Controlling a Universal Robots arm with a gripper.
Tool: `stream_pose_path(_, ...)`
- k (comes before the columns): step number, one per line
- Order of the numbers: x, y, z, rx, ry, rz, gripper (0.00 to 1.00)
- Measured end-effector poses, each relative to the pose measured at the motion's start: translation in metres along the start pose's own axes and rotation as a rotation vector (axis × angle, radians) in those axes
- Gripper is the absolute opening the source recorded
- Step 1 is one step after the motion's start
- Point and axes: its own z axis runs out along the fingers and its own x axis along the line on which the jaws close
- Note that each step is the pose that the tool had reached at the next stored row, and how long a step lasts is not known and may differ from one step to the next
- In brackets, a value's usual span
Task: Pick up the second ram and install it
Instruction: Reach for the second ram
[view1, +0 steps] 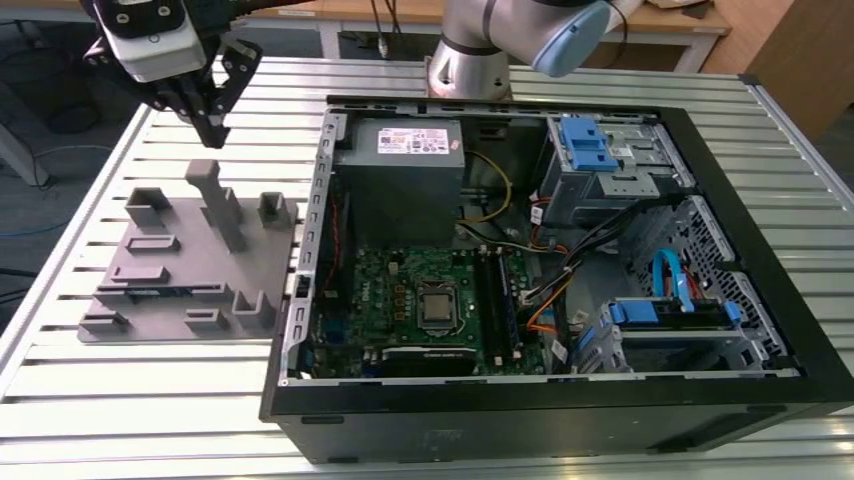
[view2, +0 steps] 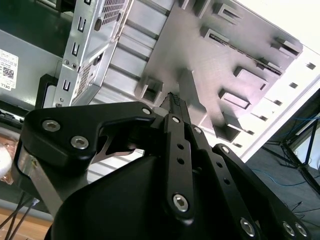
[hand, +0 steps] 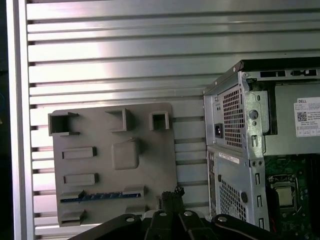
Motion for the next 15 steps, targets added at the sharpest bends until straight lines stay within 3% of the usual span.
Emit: stream_pose_path(15, 0.0044, -0.0098, 0.0057, -0.0001, 0.0000, 0.000, 0.11)
